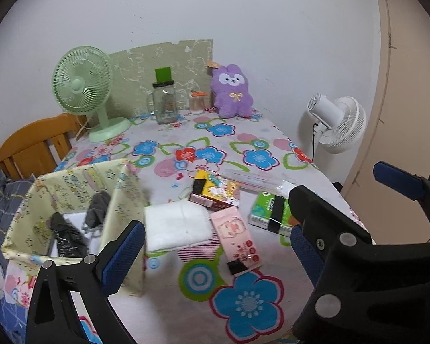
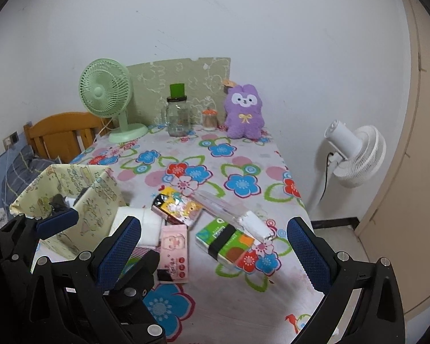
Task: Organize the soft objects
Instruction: 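Move the right gripper back toward the pink wipes and green tissue pack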
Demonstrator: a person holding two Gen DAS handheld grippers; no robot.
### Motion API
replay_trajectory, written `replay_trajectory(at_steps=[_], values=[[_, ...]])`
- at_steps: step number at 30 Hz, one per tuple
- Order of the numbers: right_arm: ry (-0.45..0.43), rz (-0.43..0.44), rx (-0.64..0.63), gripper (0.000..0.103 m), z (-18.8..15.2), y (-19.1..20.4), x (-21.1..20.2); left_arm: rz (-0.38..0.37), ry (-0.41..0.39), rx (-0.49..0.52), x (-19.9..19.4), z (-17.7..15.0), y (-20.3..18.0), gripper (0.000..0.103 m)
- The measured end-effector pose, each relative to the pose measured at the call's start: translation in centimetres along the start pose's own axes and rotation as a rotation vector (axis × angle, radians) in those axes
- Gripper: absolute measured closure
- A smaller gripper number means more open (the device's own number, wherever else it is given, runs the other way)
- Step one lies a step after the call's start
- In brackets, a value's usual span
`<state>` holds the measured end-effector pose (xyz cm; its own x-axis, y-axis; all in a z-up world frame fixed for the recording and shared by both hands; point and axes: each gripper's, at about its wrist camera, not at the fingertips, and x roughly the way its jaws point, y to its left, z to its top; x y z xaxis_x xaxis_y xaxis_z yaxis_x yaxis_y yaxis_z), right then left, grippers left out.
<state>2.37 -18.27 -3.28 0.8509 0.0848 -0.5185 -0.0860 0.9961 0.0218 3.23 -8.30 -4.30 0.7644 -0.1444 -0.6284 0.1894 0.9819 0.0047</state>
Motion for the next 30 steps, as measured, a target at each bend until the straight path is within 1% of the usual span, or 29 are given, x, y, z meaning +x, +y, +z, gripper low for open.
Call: replay_trajectory(at_steps=[4,8,16,19,23,27,30], values=[[0.022,0.001,0.022,0.0,-0.7,-1.1,1.0,-0.022,0.025,0.006,1.1,-0.3,-0.8,0.002],[0.038,0.0,0.03,0.0,-1.3,-1.9,2.0,-0.022,0.043,0.006,2.3,-0.7,-1.5,0.002],[0.079,-0.001,0.043,0.0,-2.3,-3.3,4.5,-0.01,0.101,-0.001,5.2,-1.4,-2.3,0.003],[0.102,0.002,0.049,0.0,-2.7,-3.7,5.6,-0.008,0.123,-0.007,6.3,-1.6,-2.3,0.008],[0.124,0.004,0.056,0.0,-3.2,-4.0,6.9,-0.001,0.156,-0.013,7.6,-1.9,-2.4,0.009],[0.143,0.007,0.061,0.0,-3.5,-4.3,7.8,-0.009,0.191,-0.013,8.7,-2.2,-2.4,0.009],[0.161,0.009,0.064,0.0,-3.8,-4.3,8.6,-0.002,0.202,-0.014,9.2,-2.4,-2.4,0.009]])
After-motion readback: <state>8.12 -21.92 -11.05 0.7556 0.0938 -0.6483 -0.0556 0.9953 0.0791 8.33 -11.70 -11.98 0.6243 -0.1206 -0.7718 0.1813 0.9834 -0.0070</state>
